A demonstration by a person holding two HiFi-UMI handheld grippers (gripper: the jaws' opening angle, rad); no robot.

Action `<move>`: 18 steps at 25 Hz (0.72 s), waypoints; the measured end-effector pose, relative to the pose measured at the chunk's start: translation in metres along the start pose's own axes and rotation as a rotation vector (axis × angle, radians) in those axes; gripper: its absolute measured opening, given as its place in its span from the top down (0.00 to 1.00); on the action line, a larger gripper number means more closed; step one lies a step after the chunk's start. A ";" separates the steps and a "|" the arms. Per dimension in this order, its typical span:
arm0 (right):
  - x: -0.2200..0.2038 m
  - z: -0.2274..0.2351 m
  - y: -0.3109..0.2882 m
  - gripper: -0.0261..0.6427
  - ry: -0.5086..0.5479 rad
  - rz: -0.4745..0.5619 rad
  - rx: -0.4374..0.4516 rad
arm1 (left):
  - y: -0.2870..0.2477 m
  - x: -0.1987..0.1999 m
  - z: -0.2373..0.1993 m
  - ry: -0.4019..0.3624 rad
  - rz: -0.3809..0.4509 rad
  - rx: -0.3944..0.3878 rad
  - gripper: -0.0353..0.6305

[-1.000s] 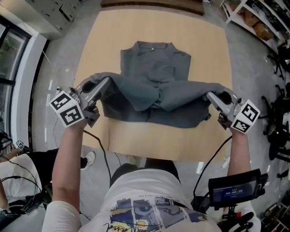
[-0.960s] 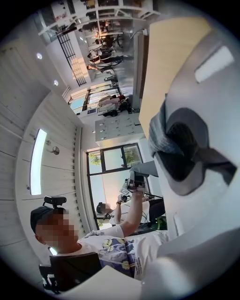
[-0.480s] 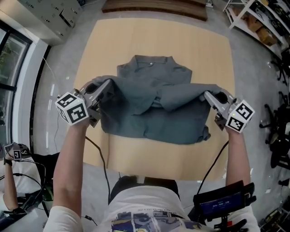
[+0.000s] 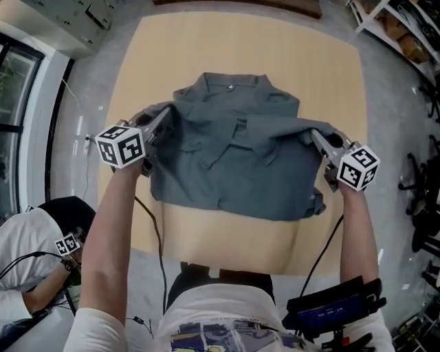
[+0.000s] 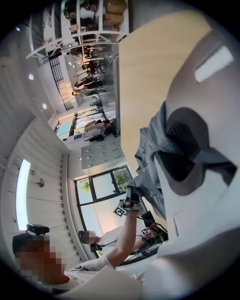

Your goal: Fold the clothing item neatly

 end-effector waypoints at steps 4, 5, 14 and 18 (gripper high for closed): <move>-0.023 0.006 -0.011 0.93 -0.048 -0.056 -0.021 | -0.009 -0.014 -0.014 -0.010 -0.060 0.056 0.81; -0.027 0.008 -0.013 0.91 -0.058 -0.070 -0.023 | -0.011 -0.017 -0.016 -0.008 -0.071 0.062 0.79; -0.059 0.018 -0.014 0.68 -0.137 -0.134 -0.062 | -0.008 -0.032 -0.039 -0.021 -0.146 0.146 0.62; -0.065 0.010 0.001 0.64 -0.155 -0.152 -0.084 | 0.007 -0.036 -0.042 -0.020 -0.167 0.170 0.59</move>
Point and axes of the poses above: the fingertips, and each gripper's own axes: y backward along the fingers, z to its right, x out of its top, the point moved 2 cm from there along y, backward along the fingers, and after that the axes turned 13 degrees about y, right-handed, at the moved point
